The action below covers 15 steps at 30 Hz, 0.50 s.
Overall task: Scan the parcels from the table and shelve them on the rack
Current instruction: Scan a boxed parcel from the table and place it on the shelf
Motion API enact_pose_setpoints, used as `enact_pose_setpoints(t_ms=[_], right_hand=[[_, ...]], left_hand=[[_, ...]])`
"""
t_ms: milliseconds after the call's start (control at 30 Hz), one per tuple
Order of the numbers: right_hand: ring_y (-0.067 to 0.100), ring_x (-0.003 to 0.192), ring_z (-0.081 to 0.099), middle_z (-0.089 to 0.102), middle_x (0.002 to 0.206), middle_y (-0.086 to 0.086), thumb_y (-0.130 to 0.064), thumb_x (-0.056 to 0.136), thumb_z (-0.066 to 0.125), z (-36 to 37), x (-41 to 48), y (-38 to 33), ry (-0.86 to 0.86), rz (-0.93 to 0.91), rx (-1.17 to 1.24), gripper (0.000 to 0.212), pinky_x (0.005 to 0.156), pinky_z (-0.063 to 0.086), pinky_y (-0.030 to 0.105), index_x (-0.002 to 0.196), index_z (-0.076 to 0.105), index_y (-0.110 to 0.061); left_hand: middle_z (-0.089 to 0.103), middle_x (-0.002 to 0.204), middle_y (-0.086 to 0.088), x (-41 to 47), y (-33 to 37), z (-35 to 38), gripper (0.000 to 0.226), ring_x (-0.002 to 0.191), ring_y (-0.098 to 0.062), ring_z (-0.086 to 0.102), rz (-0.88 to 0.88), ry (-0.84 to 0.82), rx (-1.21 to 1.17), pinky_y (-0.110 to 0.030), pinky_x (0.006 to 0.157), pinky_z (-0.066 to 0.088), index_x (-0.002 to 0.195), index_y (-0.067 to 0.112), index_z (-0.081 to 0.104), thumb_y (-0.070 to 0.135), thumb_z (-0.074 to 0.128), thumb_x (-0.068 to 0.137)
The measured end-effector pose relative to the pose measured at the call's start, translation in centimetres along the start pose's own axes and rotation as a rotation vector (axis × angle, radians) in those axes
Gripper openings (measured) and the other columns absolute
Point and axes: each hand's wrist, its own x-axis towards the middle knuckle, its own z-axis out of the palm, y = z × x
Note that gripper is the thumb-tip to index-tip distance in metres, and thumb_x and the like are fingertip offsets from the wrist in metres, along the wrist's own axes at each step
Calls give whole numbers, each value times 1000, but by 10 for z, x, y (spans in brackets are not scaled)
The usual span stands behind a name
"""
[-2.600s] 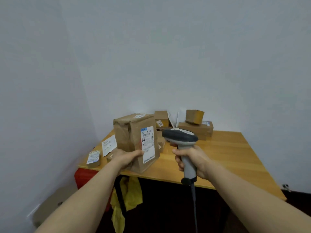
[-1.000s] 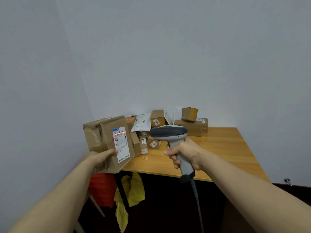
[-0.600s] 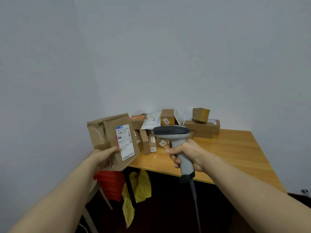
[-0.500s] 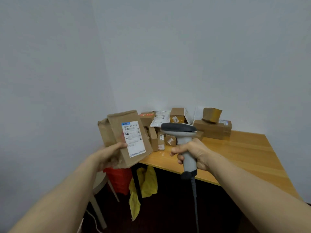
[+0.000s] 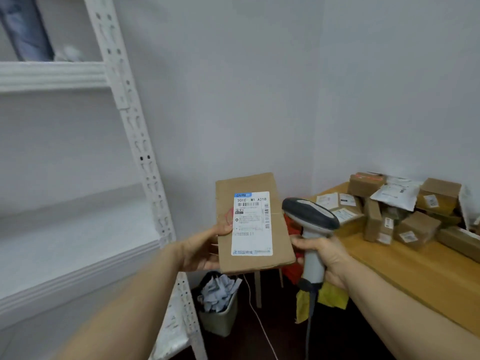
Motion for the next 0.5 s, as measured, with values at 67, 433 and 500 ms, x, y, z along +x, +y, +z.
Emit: enact_pose_setpoints(t_ms=[67, 433, 500], right_hand=[[25, 64, 71, 75, 83, 14, 8, 69, 74, 44, -10, 11, -94, -9, 26, 28, 46, 53, 29, 95, 70, -2], [19, 65, 72, 76, 84, 11, -3, 63, 78, 352, -114, 103, -477, 123, 33, 32, 54, 55, 30, 93, 71, -8], [18, 66, 72, 76, 84, 11, -6, 60, 80, 398, -131, 122, -494, 148, 50, 33, 53, 55, 29, 92, 71, -9]], left_hand=[[66, 118, -13, -36, -15, -38, 114, 94, -21, 68, 3, 49, -33, -32, 72, 58, 123, 7, 60, 55, 92, 25], [65, 110, -10, -280, -127, -263, 77, 97, -27, 61, -4, 510, -137, -46, 83, 51, 112, 14, 65, 63, 72, 54], [63, 117, -13, -314, -147, -294, 77, 103, -29, 60, 29, 539, -212, -50, 79, 54, 117, 17, 64, 54, 80, 51]])
